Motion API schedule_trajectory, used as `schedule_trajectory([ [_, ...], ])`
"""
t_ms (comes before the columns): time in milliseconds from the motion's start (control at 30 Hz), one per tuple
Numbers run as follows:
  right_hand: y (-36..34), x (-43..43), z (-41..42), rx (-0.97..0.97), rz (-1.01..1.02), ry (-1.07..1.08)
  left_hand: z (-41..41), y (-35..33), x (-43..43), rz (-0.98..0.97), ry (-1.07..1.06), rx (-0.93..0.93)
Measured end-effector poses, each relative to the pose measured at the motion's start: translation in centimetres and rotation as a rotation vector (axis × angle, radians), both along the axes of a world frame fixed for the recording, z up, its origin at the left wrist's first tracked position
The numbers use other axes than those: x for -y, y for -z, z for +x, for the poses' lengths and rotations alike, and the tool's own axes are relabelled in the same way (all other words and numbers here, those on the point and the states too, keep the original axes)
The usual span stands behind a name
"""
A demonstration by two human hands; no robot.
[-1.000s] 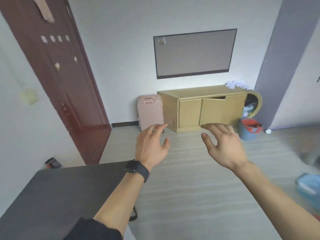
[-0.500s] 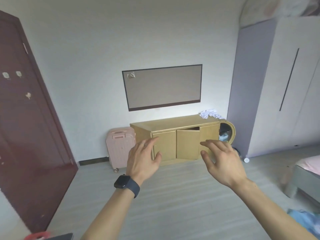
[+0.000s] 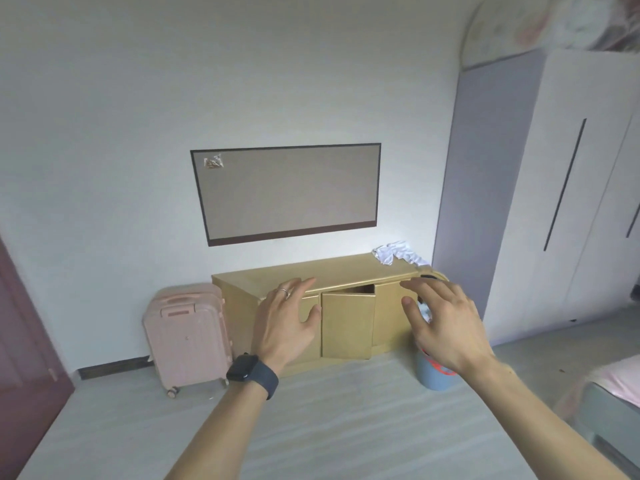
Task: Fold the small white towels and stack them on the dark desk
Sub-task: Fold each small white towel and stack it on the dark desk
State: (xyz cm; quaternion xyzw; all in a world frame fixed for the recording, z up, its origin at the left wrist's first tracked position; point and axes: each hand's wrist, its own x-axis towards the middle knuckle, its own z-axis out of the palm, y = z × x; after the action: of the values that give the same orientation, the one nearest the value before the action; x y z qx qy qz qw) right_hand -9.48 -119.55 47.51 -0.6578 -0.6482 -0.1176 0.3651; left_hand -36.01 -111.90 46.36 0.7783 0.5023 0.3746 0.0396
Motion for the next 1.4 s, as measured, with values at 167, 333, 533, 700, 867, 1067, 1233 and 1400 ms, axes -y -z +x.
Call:
schedule_trajectory([
  [167, 0.7, -9.6, 5.1, -0.022, 0.036, 0.012, 4.9, 1.9, -11.0, -0.027, 0.03, 0.025],
  [333, 2.8, -20.2, 11.0, -0.058, 0.011, 0.027, 10.4, 4.0, -22.4, -0.062, 0.051, -0.028],
  [533, 5.2, -33.8, 18.6, -0.121, -0.045, -0.008, 17.9, 5.9, -35.8, -0.103, 0.03, -0.042],
  [700, 6.9, -44.5, 24.0, -0.152, -0.121, -0.039, 22.9, 7.9, -45.3, -0.157, 0.003, -0.054],
  [867, 9.5, -55.4, 27.4, -0.204, -0.19, -0.055, 25.7, 10.9, -55.2, -0.225, -0.044, -0.058],
  [1067, 14.4, -67.7, 29.4, -0.193, -0.346, -0.055, 27.6, 16.0, -67.3, -0.326, -0.054, -0.075],
  [1233, 18.0, -76.2, 30.6, -0.319, -0.485, 0.039, 30.0, 20.2, -77.4, -0.467, -0.056, -0.075],
  [1400, 21.1, -82.6, 32.4, -0.388, -0.623, 0.106, 33.2, 24.5, -85.0, -0.622, 0.003, -0.148],
])
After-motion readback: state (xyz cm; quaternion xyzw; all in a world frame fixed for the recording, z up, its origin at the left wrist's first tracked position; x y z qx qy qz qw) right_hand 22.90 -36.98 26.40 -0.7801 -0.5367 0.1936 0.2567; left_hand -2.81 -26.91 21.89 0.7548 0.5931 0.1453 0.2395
